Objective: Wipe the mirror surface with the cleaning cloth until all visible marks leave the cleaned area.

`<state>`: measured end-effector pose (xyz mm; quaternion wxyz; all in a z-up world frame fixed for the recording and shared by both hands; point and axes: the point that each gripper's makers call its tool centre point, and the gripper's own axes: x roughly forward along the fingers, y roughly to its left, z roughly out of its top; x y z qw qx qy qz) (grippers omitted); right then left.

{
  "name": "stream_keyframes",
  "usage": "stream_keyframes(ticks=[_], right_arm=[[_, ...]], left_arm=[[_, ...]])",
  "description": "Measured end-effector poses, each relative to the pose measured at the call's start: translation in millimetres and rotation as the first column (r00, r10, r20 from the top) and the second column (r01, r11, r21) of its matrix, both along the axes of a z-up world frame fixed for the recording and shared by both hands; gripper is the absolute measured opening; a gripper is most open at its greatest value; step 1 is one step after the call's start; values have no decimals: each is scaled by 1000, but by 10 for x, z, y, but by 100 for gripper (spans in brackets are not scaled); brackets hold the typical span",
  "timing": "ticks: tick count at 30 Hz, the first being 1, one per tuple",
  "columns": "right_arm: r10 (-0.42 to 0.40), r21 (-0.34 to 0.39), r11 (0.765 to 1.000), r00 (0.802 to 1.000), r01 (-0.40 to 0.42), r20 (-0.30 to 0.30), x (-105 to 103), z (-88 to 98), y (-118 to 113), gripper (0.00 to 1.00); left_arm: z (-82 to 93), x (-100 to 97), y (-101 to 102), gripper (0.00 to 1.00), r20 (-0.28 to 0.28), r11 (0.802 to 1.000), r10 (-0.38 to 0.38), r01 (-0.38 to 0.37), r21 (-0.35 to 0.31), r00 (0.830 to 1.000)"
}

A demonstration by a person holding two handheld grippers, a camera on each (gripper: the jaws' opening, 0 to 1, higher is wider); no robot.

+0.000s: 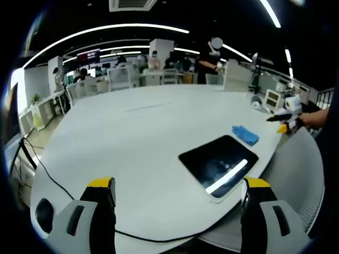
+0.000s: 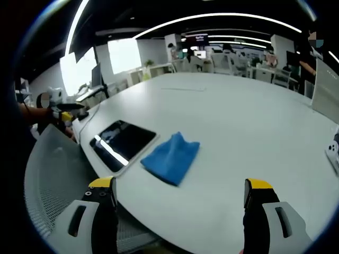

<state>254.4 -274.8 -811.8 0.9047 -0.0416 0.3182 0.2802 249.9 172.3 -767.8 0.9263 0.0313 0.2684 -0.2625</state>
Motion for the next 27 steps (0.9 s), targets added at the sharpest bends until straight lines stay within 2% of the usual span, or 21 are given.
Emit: stream_keyframes(ticks=[8,18,23,27], right_arm=[[-14,13,1000,1000,14,-1,1,38,22,100],[-38,18,999,999,38,9,10,84,36,100],[-59,24,998,998,60,-24,-17,65,32,100],[-67,19,998,997,67,-36,-35,58,31,100]], left_arm=[[-37,-7,4,100,4,1000,-4,4,6,1000],[4,-6,57,100,13,1000,5,-5,6,1000],[66,2,36,100,34,1000,2,-2,-3,999],[47,-11,52,100,30,1000,2,-2,-3,1000]])
